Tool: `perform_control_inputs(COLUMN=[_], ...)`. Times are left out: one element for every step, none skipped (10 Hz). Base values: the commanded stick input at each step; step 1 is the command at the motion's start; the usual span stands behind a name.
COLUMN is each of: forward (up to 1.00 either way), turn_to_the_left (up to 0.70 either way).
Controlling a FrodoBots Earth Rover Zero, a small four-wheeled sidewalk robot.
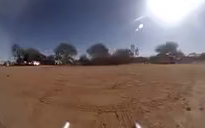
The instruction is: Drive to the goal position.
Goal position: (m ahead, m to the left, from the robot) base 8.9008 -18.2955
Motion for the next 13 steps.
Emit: perform_control_inputs(forward=[0.5, 0.5, 0.5, 0.5, 0.5, 0.5, 0.5, 0.5, 0.5, 0.5, 0.5, 0.5, 0.5], turn_to_the_left=[0.0, 0.0, 0.0, 0.0, 0.0, 0.0, 0.0, 0.0, 0.0, 0.0, 0.0, 0.0, 0.0])
